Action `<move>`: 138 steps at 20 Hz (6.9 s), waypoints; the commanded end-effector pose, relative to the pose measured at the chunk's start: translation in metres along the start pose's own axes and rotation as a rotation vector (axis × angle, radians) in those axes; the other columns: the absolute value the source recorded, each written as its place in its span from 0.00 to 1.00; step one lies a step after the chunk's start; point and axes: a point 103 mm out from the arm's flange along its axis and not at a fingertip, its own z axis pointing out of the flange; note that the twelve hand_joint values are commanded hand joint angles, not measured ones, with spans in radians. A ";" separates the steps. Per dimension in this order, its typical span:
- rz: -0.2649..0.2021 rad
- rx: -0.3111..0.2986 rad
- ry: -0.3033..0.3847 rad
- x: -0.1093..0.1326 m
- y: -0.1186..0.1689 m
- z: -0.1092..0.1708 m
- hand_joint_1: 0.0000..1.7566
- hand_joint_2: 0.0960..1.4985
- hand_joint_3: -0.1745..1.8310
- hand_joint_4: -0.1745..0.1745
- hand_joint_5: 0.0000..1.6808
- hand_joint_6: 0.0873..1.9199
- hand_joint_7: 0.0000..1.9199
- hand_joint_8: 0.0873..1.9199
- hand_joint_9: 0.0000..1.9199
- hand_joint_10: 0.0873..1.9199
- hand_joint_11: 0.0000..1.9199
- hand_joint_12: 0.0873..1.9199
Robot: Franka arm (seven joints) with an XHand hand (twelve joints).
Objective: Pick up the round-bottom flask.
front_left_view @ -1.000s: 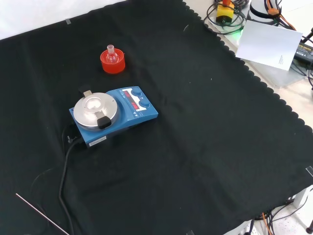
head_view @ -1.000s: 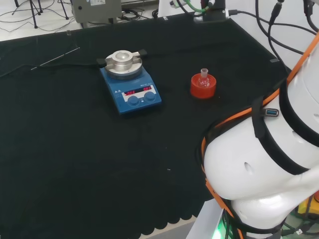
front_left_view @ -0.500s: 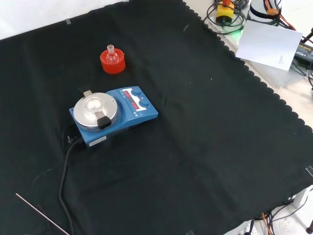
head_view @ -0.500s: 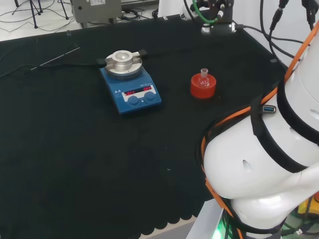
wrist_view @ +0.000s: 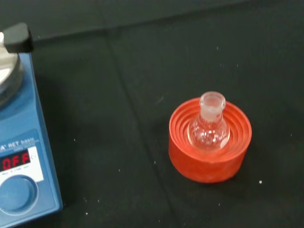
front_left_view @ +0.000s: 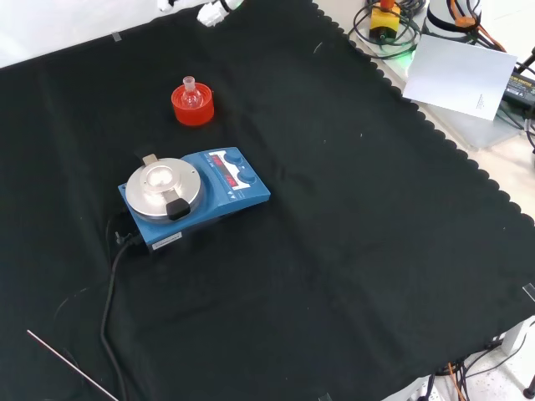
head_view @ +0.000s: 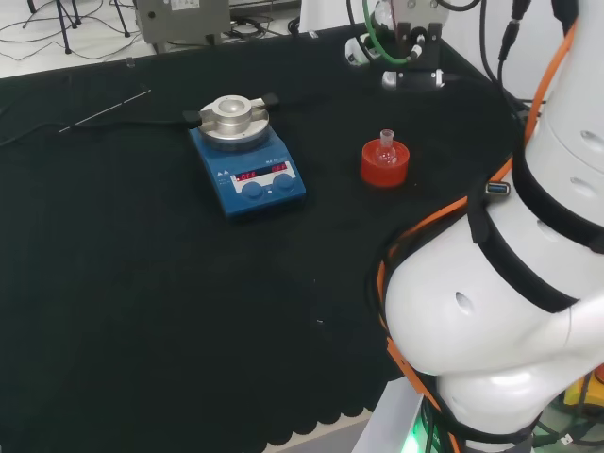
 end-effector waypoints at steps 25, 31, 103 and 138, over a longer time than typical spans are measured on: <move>0.112 0.121 0.083 -0.051 0.066 0.106 0.25 0.73 0.21 0.38 0.22 0.00 0.08 0.26 0.13 0.32 0.00 0.61; 0.139 0.072 0.150 -0.062 0.066 0.119 0.31 0.69 0.21 0.38 0.23 0.00 0.08 0.27 0.13 0.32 0.00 0.61; 0.116 0.066 0.035 -0.056 0.086 0.168 0.48 0.42 0.41 0.41 0.40 0.00 0.09 0.27 0.16 0.31 0.00 0.64; 0.159 0.031 -0.016 -0.053 0.096 0.168 0.55 0.71 0.16 0.98 0.51 0.60 0.13 0.29 0.20 0.31 0.01 0.69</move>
